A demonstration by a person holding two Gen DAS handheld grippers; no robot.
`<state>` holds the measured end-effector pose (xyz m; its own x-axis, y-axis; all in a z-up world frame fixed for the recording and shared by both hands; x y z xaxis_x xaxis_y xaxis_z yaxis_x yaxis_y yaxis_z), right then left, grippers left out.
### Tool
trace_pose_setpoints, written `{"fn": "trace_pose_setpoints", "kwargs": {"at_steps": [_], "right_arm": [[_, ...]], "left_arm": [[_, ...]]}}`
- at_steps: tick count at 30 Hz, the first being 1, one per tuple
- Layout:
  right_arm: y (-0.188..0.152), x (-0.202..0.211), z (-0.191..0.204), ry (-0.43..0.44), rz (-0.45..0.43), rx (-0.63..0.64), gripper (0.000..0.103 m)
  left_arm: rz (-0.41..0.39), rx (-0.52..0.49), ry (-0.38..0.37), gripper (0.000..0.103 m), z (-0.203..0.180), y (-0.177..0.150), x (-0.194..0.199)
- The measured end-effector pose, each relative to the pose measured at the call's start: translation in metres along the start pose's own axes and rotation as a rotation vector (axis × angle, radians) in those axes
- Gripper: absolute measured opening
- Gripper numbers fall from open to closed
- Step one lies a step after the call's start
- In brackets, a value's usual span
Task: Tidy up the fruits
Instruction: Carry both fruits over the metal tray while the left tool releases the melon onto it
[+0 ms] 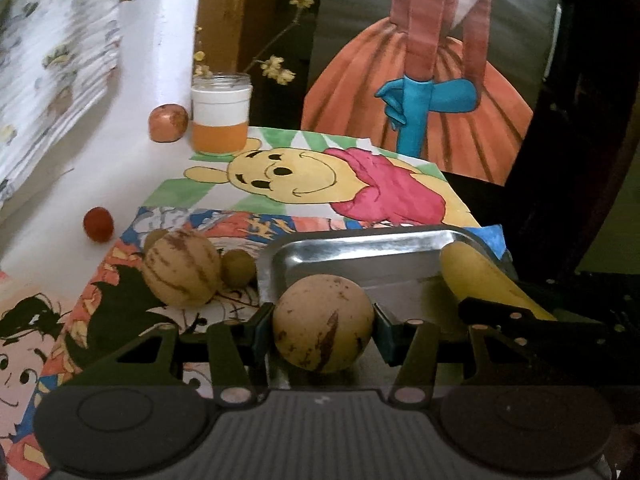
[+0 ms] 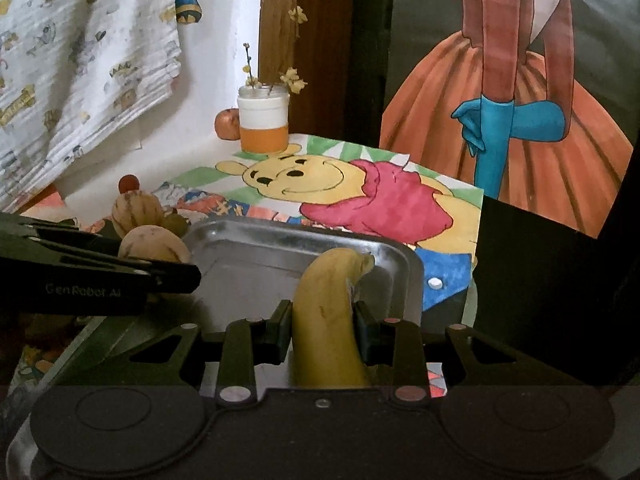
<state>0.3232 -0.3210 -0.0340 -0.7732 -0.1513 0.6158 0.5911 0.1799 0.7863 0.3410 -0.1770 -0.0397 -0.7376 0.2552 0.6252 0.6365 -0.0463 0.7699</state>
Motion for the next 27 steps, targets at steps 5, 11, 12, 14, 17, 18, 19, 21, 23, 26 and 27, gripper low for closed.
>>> {"fn": "trace_pose_setpoints", "kwargs": {"at_steps": [5,11,12,14,17,18,19,21,23,26,27], "right_arm": [[-0.006,0.003,-0.003,-0.004,0.007,-0.024,0.035],[-0.009,0.008,0.001,0.001,0.012,-0.026,0.039],[-0.010,0.011,0.002,-0.007,0.012,-0.025,0.039],[-0.010,0.018,0.002,-0.015,0.005,-0.028,0.042],[-0.009,0.032,0.003,-0.026,-0.013,-0.035,0.050],[-0.009,0.032,0.003,-0.026,-0.013,-0.035,0.051],[-0.008,0.037,0.004,-0.032,-0.021,-0.038,0.055],[-0.006,0.054,0.007,-0.053,-0.045,-0.046,0.068],[-0.004,0.064,0.011,-0.072,-0.060,-0.042,0.083],[-0.003,0.082,0.019,-0.090,-0.078,-0.041,0.088],[-0.002,0.086,0.021,-0.092,-0.084,-0.042,0.090]], "left_arm": [[0.015,-0.039,0.009,0.056,-0.006,-0.001,-0.003],[0.030,-0.029,0.000,0.059,-0.006,0.000,0.001],[0.029,-0.006,-0.011,0.060,-0.005,0.001,0.003],[0.019,0.021,-0.019,0.064,-0.002,0.004,0.008],[0.006,0.034,-0.016,0.068,0.000,0.006,0.018],[0.003,0.042,-0.016,0.069,0.000,0.007,0.022],[-0.004,0.054,-0.018,0.073,0.002,0.007,0.027],[-0.018,0.072,-0.017,0.078,0.003,0.008,0.037],[-0.028,0.085,-0.013,0.083,0.005,0.008,0.046],[-0.037,0.114,-0.001,0.090,0.011,0.006,0.064],[-0.044,0.126,0.004,0.092,0.014,0.005,0.070]]}}
Point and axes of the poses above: each gripper's, at about its wrist camera, not at the fingertips, and x roughly against the way its jaws point, z to its left, y to its top, the point moved 6 cm from there along -x, roughly the way its jaws point
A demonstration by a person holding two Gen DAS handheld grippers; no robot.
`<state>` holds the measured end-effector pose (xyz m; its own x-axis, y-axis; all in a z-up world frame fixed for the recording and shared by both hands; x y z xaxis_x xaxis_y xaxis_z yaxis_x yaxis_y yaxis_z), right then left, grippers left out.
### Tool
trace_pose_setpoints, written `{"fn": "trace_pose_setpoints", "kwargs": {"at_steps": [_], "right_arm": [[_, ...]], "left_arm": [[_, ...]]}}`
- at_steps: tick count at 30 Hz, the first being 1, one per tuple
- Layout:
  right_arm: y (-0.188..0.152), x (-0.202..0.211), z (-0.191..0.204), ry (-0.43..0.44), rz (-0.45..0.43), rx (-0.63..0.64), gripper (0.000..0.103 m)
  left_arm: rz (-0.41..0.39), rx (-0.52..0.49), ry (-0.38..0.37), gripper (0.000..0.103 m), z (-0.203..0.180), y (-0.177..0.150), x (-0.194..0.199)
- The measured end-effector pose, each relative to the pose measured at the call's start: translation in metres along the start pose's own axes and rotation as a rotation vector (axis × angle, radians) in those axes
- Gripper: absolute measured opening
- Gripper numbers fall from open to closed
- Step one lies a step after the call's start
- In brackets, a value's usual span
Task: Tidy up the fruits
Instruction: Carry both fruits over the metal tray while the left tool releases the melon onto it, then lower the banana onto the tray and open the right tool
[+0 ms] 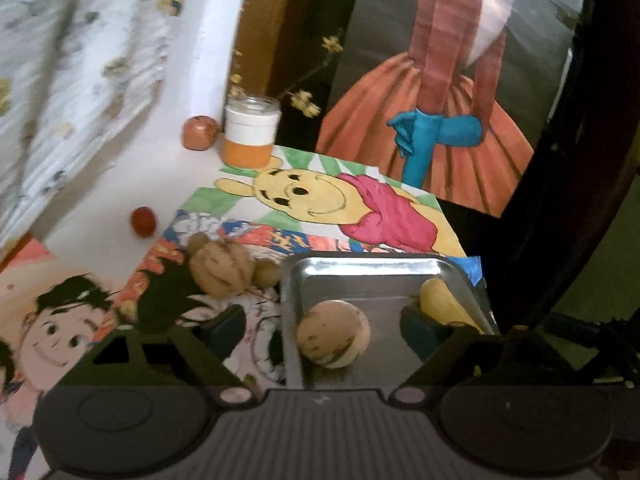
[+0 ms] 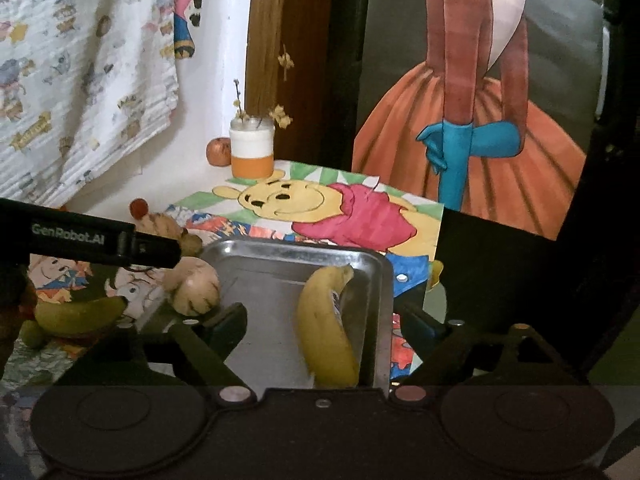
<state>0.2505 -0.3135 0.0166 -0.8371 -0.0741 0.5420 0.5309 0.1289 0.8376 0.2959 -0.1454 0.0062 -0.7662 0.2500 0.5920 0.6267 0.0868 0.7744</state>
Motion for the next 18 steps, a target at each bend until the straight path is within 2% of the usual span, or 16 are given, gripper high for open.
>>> {"fn": "trace_pose_setpoints", "kwargs": {"at_steps": [2,4,10,18], "right_arm": [[0.002,0.013,0.005,-0.005,-0.020,-0.007,0.097],[0.003,0.024,0.011,-0.011,-0.034,-0.027,0.099],[0.002,0.051,0.036,-0.002,-0.049,-0.060,0.102],[0.003,0.079,0.076,0.017,-0.041,0.002,0.102]], "left_arm": [[-0.014,0.027,-0.001,0.100,0.006,-0.001,0.013],[-0.029,0.050,-0.001,0.103,0.012,-0.003,0.028],[-0.047,0.065,0.004,0.103,0.029,-0.015,0.067],[-0.033,0.039,0.087,0.103,0.068,-0.033,0.115]]}}
Point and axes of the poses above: each gripper's, at about its wrist camera, not at the fingertips, and x roughly against the way its jaws point, z to its left, y to its top, the point moved 6 cm from there along -x, roughly the way its jaws point
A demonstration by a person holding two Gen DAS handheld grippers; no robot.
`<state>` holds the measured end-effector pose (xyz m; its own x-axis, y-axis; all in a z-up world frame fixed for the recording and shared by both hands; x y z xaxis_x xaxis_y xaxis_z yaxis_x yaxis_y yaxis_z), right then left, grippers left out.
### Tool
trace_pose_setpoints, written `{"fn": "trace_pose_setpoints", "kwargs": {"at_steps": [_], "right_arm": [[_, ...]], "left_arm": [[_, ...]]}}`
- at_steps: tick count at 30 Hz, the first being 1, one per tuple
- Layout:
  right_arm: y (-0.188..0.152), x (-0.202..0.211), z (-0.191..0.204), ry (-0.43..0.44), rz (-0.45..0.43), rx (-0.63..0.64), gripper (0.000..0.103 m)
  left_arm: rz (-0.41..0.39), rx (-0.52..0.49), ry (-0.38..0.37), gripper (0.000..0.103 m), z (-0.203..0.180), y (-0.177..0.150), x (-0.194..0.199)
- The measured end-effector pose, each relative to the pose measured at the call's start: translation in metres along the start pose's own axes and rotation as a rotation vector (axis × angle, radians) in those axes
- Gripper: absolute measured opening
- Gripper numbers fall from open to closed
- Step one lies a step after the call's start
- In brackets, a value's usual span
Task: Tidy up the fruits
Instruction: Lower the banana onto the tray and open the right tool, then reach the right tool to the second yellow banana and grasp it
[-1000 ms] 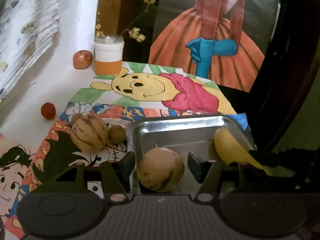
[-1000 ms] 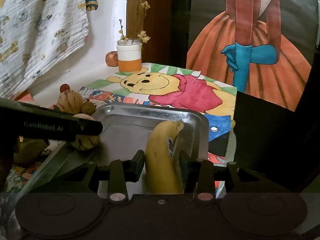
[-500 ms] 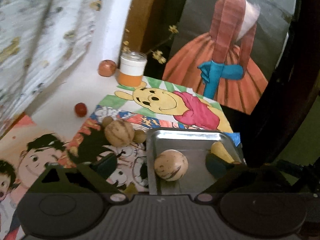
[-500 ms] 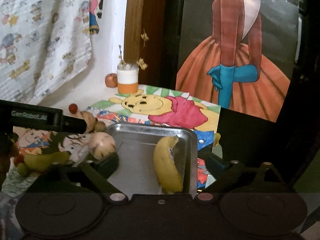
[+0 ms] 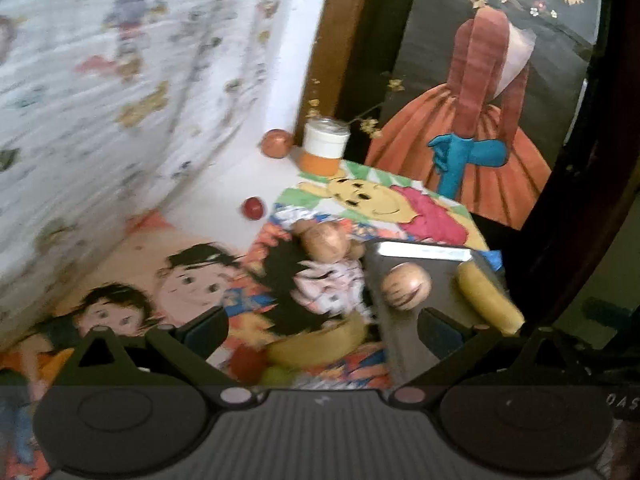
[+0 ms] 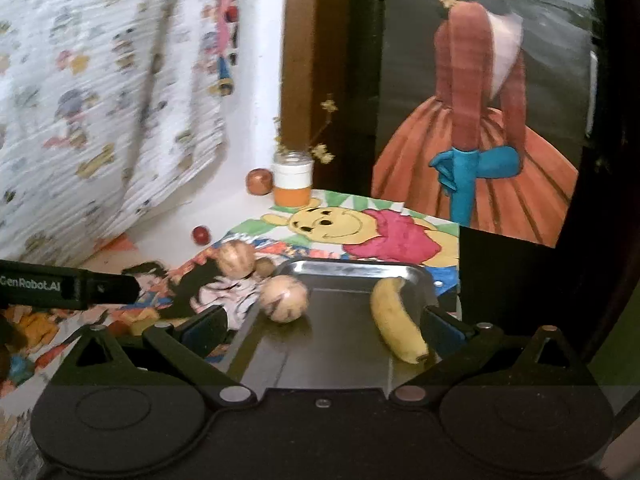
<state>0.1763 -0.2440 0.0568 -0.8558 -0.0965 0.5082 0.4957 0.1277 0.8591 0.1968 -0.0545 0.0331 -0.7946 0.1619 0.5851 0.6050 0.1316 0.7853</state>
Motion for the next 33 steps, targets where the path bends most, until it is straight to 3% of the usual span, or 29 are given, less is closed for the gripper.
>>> {"fn": "trace_pose_setpoints", "kwargs": {"at_steps": [12,29,33], "right_arm": [[-0.028,0.013,0.049,0.060,0.100,0.074,0.102],[-0.057,-0.024,0.082,0.161,0.233,0.213,0.102],[-0.063,-0.028,0.085,0.181,0.240,0.272,0.102]], "left_arm": [[0.042,-0.046,0.077,0.103,0.053,-0.032,0.028],[0.141,-0.153,0.118,0.103,0.078,-0.062,0.013],[0.144,-0.238,0.149,0.103,0.082,-0.058,0.004]]}}
Point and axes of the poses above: each gripper's, at about its wrist camera, not at the fingertips, and x roughly against the way its jaws point, z to its left, y to its top, the point moved 6 cm from there along -x, roughly the way its jaws point
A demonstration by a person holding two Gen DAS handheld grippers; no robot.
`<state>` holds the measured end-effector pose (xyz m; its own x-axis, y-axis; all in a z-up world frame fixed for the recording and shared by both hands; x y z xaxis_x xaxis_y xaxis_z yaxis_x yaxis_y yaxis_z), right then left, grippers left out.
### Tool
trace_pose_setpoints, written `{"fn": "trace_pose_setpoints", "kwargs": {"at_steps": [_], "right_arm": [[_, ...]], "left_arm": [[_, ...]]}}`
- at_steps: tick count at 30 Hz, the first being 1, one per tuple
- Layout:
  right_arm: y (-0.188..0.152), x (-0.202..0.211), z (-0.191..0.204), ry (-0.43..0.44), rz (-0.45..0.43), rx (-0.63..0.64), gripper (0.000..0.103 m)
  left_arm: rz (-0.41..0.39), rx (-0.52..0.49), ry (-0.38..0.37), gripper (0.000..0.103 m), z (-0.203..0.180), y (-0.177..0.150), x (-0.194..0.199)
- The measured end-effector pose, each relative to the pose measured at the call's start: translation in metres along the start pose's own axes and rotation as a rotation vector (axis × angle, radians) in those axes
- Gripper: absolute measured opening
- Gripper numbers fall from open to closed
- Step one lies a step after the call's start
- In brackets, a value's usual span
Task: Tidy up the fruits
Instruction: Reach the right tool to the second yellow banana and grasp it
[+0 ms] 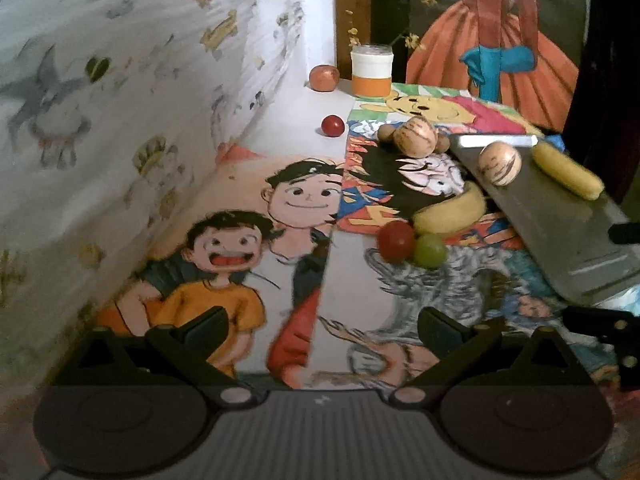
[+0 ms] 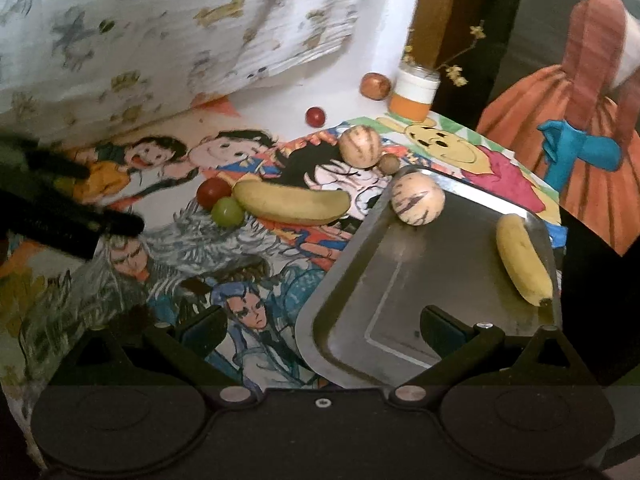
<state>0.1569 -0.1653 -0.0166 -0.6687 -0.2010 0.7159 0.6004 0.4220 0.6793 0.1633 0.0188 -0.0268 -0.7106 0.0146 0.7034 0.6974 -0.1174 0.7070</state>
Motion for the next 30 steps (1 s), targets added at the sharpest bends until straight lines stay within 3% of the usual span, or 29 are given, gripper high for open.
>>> {"fn": "trace_pose_setpoints", "kwargs": {"at_steps": [4,7,12,15,22,27,30], "right_arm": [[0.001,-0.003,0.002,0.026,-0.031,0.080,0.102],[0.005,-0.001,0.005,0.028,-0.105,0.202,0.102],[0.015,-0.005,0.007,0.066,-0.162,0.460,0.102],[0.025,-0.012,0.006,0.107,-0.186,0.565,0.102],[0.042,-0.037,0.001,0.204,-0.203,0.850,0.102],[0.050,-0.054,-0.007,0.277,-0.170,0.900,0.102],[0.054,-0.060,-0.008,0.323,-0.176,0.919,0.096]], "left_arm": [[-0.025,-0.083,0.018,0.103,0.003,0.009,-0.006],[-0.093,-0.182,0.021,0.103,-0.002,0.016,-0.008],[-0.213,-0.483,0.016,0.103,-0.023,0.024,-0.010],[-0.224,-0.601,-0.016,0.103,-0.034,0.024,-0.016],[-0.219,-0.704,-0.123,0.101,-0.042,0.031,-0.035],[-0.198,-0.734,-0.183,0.097,-0.041,0.034,-0.046],[-0.190,-0.756,-0.219,0.095,-0.040,0.035,-0.049]]}}
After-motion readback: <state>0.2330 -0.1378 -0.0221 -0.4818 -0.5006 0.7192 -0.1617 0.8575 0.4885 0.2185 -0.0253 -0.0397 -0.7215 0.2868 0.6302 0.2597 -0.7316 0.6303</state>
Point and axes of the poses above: each gripper's, at about its wrist camera, not at the fingertips, and x roughly against the way its jaws point, z to its left, y to its top, the point moved 6 cm from there along -x, roughly the way its jaws point
